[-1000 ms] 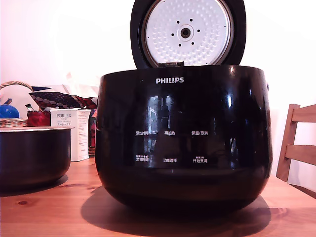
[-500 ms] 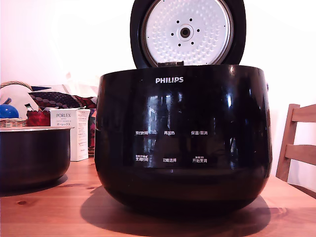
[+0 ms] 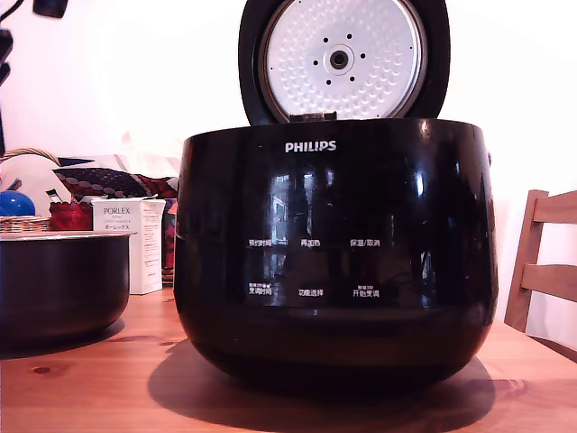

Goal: Pick up the metallic pot next to the rice cooker

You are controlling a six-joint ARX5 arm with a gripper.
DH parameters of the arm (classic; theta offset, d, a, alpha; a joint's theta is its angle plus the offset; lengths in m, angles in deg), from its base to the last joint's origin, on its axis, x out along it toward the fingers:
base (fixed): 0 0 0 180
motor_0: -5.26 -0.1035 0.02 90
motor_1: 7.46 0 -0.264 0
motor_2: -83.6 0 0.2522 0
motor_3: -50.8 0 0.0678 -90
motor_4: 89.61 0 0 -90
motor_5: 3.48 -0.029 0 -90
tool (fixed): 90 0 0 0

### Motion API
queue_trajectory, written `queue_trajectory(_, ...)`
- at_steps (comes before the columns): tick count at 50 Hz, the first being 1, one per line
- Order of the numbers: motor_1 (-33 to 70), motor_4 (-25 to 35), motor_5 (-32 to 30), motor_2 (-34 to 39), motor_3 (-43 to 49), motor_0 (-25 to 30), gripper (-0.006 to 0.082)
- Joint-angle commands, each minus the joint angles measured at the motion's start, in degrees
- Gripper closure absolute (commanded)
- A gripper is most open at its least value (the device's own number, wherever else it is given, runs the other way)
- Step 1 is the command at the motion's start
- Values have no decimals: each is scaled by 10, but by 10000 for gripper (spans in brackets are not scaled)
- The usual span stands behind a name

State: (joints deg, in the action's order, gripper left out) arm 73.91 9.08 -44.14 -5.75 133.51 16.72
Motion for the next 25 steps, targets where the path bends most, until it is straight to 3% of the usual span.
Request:
queue_trajectory(1,32,3,-3,5,-5,-1,368)
queue_trajectory(25,138,-8,-10,5,-65,0,368)
